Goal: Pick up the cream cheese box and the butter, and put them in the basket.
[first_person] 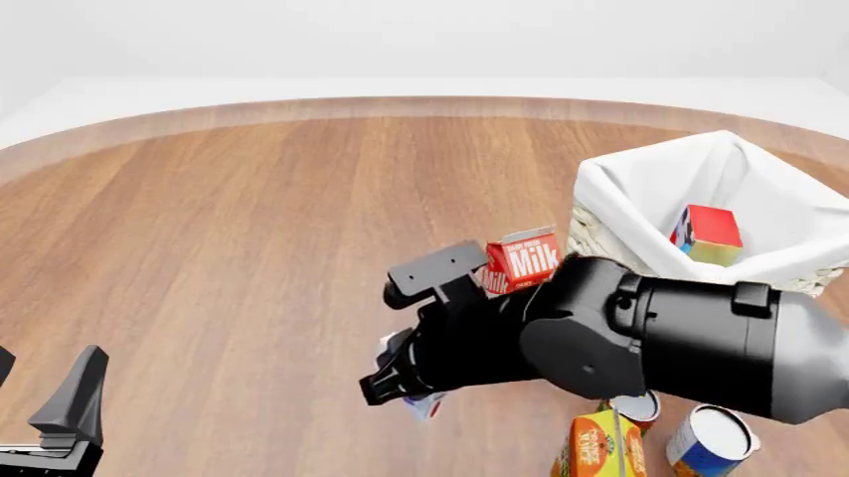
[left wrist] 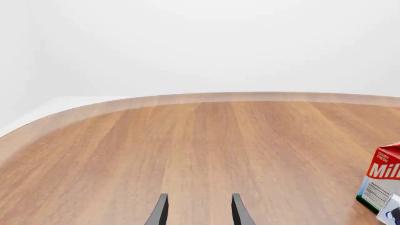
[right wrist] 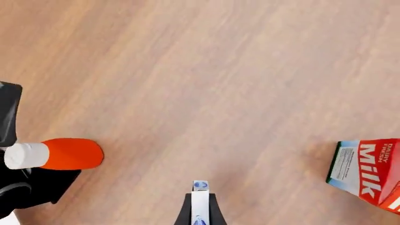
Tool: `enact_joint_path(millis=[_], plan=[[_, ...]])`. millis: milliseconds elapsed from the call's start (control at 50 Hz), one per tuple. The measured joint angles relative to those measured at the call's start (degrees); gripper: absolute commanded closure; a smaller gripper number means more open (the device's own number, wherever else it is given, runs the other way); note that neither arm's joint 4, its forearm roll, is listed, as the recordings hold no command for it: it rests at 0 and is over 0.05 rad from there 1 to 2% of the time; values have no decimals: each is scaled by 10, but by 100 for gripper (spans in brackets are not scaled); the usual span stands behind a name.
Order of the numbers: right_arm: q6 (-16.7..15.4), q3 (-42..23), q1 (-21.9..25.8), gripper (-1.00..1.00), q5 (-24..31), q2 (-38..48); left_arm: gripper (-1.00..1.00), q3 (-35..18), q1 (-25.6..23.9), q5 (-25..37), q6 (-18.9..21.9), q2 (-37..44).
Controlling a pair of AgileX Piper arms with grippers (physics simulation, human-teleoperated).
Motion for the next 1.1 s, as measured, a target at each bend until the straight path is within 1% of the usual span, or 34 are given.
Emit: enact_joint_path(millis=[340,620,900,1100], plan=[[-71,-75,-41,100,57,-31,-100,0,0,0,0,0],[-120,-110,-89,100,91,-81,-100,0,0,0,0,0],[-165,-136,-153,100,127,-145,-100,0,0,0,0,0],[-186,-136,-211,100,142,-186,-100,0,0,0,0,0]])
